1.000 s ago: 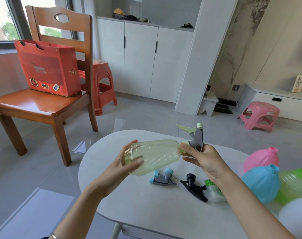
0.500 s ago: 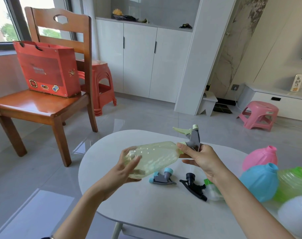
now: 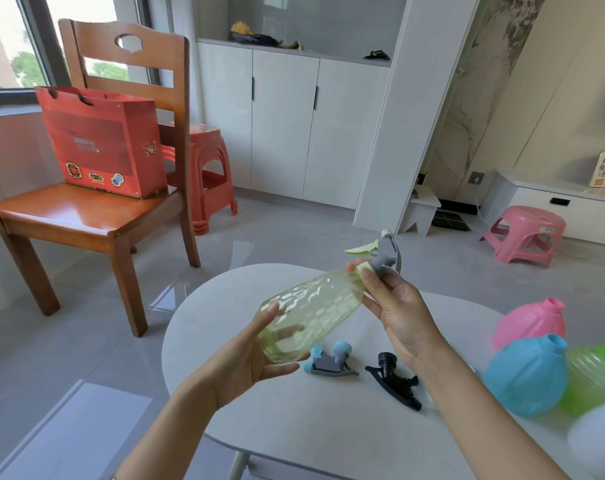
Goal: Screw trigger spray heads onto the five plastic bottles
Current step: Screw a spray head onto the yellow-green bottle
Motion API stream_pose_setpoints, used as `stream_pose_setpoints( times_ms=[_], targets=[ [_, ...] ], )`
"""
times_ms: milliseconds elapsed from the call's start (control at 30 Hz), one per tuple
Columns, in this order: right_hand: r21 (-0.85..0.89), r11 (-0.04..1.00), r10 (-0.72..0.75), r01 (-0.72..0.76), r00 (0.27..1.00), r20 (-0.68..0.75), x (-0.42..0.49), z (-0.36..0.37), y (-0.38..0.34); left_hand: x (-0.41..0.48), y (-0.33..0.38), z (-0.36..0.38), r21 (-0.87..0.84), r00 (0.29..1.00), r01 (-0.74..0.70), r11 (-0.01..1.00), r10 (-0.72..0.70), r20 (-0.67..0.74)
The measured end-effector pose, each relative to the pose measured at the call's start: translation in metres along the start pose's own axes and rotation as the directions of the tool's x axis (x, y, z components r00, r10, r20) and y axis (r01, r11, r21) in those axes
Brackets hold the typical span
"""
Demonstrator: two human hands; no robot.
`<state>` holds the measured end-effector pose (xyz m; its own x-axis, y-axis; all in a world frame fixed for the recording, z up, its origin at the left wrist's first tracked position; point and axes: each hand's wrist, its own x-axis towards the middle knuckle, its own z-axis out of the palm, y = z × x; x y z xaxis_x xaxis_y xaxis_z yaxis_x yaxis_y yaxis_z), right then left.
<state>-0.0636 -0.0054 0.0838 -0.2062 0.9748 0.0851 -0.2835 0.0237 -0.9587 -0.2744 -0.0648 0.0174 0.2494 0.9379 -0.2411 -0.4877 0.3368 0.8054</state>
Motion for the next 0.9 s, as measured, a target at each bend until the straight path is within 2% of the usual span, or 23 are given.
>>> stream_pose_setpoints(
  times_ms=[267,367,433,533,600,700,800,900],
  targets=[
    [0.061,0.997,-0.038,0.043,0.995,-0.087,0.007,0.015,0.002,-0.001,0.004,0.001,0.075,0.979,-0.172,0.982,0.179,-0.102],
    [-0.015,0.999,-0.032,0.031,0.995,-0.089,0.010,0.022,0.003,-0.002,0.005,0.000,0.048,0.976,-0.171,0.984,0.176,-0.131],
    [-0.056,0.998,0.002,-0.003,1.000,-0.023,0.013,0.025,0.004,-0.002,0.005,-0.002,-0.013,0.980,-0.152,0.988,0.149,-0.132],
    [-0.174,0.978,0.145,-0.113,0.972,0.183,0.014,0.039,0.012,-0.002,0.010,-0.008,-0.195,0.994,-0.097,0.976,0.083,-0.076],
    [-0.290,0.950,0.182,-0.113,0.958,0.221,0.017,0.052,0.021,0.001,0.018,-0.015,-0.240,0.996,-0.080,0.967,0.068,-0.059],
    [-0.314,0.945,0.155,-0.091,0.970,0.186,0.032,0.072,0.028,0.007,0.036,-0.031,-0.151,0.995,-0.064,0.987,0.053,-0.081],
    [-0.322,0.945,0.140,-0.061,0.964,0.227,0.053,0.090,0.034,0.013,0.053,-0.053,-0.015,0.992,-0.069,0.997,0.067,-0.105],
    [-0.355,0.934,0.126,-0.030,0.960,0.252,0.079,0.108,0.042,0.019,0.065,-0.076,0.178,0.967,-0.166,0.970,0.196,-0.166]
  ],
)
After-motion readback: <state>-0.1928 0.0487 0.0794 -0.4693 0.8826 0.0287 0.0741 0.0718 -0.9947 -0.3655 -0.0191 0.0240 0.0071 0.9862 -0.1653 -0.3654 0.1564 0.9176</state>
